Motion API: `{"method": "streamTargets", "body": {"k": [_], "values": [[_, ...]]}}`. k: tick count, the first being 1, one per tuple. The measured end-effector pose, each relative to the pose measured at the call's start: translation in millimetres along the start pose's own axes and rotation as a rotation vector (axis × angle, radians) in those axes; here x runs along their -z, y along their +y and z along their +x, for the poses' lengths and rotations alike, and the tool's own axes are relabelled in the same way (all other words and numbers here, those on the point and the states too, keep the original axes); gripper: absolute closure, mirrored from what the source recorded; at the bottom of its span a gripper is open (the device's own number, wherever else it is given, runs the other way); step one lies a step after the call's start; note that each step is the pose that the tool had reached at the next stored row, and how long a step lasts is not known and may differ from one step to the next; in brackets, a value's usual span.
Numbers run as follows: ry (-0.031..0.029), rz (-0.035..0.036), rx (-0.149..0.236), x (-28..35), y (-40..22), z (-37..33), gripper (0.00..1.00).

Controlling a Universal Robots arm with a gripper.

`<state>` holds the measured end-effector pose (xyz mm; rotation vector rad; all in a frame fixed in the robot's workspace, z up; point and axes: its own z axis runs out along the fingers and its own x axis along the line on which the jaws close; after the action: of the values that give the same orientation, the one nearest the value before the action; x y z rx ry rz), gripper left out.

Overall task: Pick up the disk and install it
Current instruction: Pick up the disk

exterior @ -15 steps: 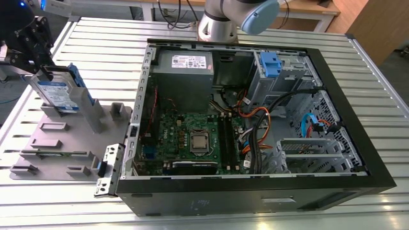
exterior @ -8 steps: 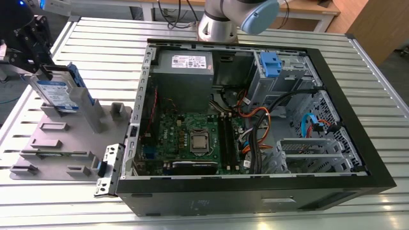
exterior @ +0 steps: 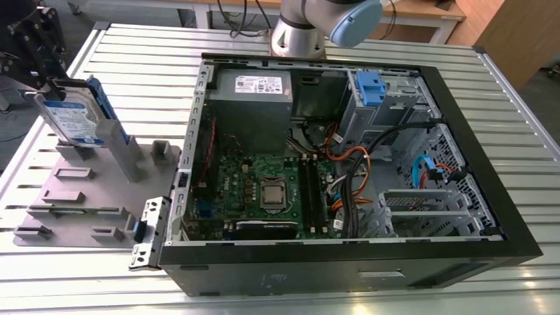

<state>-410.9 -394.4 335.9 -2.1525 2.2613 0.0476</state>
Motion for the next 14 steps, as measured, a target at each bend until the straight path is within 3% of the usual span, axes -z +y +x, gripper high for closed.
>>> {"method": "streamTargets", "body": {"k": [14], "values": [[0.0000,0.0000,0.000,59.1,0.5,-2.1,0.65]]}}
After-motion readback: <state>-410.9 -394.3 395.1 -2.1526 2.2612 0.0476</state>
